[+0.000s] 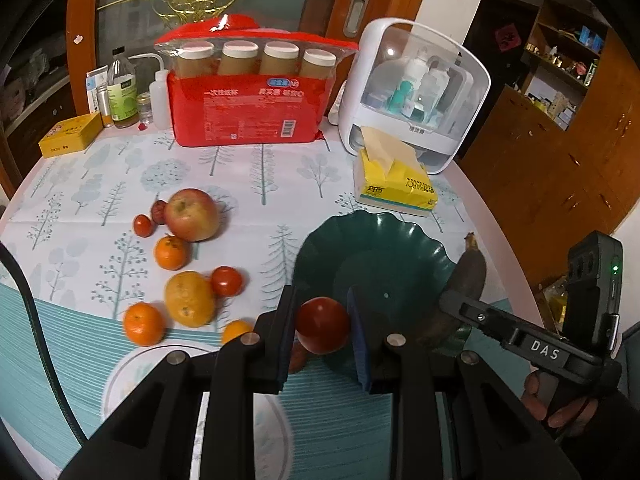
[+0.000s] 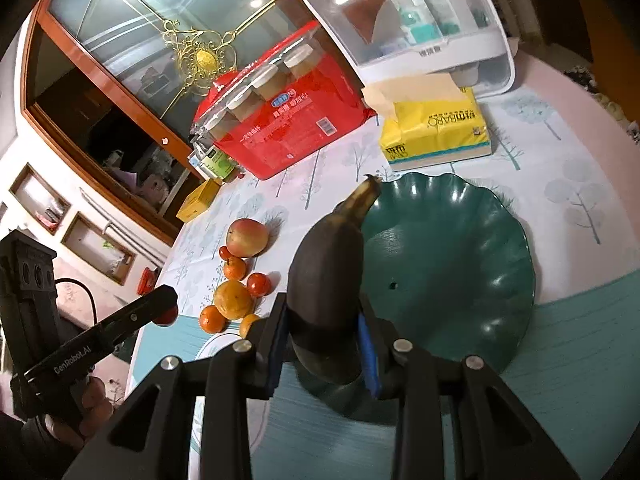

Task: Organize fruits
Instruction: 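Carry the cucumber with the right tool over the green plate while the left carries the tomato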

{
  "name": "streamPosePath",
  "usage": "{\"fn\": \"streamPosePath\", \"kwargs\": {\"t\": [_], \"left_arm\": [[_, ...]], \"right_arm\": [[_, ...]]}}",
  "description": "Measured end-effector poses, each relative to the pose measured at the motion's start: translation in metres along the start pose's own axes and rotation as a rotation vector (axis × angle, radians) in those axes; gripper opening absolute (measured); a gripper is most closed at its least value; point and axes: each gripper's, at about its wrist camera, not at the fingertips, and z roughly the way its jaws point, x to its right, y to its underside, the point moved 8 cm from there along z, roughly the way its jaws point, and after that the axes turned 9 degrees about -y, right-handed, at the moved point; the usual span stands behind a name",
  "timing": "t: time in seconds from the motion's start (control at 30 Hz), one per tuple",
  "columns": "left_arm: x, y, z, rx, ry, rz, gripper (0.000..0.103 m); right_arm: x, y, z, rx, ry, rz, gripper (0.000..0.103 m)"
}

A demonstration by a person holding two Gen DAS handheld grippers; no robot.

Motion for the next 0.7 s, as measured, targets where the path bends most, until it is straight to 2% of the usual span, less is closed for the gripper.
{"fn": "streamPosePath", "kwargs": {"t": [0.2,0.3,0.5,0.7], "left_arm": [[0.025,-0.001,0.024,-0.045,-0.017,0.007,0.024],[0.037,0.001,0.038,-0.077,-0.024,0.017,0.024],[0.054,0.009,0.067,-0.140,-0.029,0.027,0.024],[0.068,0.019,0.087,-0.183,-0.037,0.052,0.024]], "right_arm": [[0.026,-0.004,0.004,-0.034,-0.082,0.043,0.032],[0.035,-0.004,0.002,-0.041,-0.097,0.063,0.032],[0.068,0.002,-0.003,-0.074,-0.064,0.159,0.036],[0.084,0.007,-0.006,-0.102,-0.041,0.196,0.038]]}}
